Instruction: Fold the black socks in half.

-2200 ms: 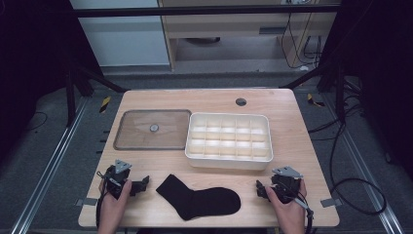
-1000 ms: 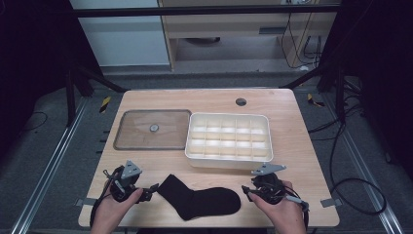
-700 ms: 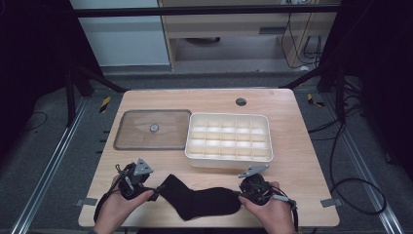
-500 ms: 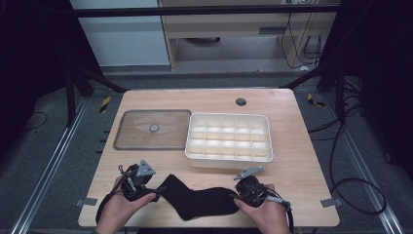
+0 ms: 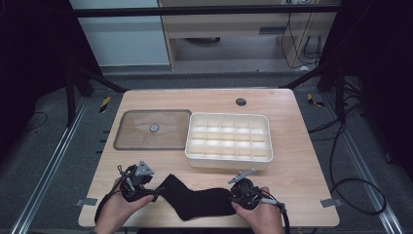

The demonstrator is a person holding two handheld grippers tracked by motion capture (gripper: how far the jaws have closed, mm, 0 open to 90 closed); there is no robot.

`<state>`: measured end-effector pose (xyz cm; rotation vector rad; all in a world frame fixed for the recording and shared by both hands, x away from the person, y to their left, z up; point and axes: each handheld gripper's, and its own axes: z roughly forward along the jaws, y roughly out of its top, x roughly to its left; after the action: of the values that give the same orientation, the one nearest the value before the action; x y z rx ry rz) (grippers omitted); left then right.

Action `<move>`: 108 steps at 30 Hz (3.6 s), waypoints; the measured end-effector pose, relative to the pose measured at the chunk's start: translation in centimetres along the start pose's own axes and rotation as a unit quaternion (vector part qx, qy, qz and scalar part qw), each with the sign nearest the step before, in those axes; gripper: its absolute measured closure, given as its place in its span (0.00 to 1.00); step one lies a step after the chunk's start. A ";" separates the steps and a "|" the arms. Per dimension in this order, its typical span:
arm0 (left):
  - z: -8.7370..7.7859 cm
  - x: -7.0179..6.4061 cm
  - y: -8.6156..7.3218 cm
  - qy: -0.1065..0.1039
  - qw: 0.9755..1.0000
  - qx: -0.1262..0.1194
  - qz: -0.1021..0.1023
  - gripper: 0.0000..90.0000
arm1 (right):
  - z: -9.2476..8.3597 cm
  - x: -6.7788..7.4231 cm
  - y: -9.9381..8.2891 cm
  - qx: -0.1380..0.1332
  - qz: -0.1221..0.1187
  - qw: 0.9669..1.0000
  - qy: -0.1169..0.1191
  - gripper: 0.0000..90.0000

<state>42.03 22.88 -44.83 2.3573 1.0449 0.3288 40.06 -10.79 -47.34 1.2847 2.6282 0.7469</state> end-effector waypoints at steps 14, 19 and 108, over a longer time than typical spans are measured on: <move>2.2 0.3 0.7 -0.011 0.998 0.063 0.010 0.62 | -0.7 0.2 0.0 -0.007 -0.014 1.000 0.001 0.90; 2.9 0.4 1.1 -0.017 0.996 0.086 0.015 0.66 | -0.6 0.1 -0.1 -0.005 -0.018 1.000 0.001 0.89; -3.6 -0.7 3.9 -0.100 0.994 0.012 0.031 0.89 | 0.4 2.7 2.0 -0.028 -0.031 0.999 0.031 0.90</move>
<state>42.46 21.56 -39.69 2.3901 0.8875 0.0986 39.91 -7.48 -46.46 1.1779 2.6611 0.8579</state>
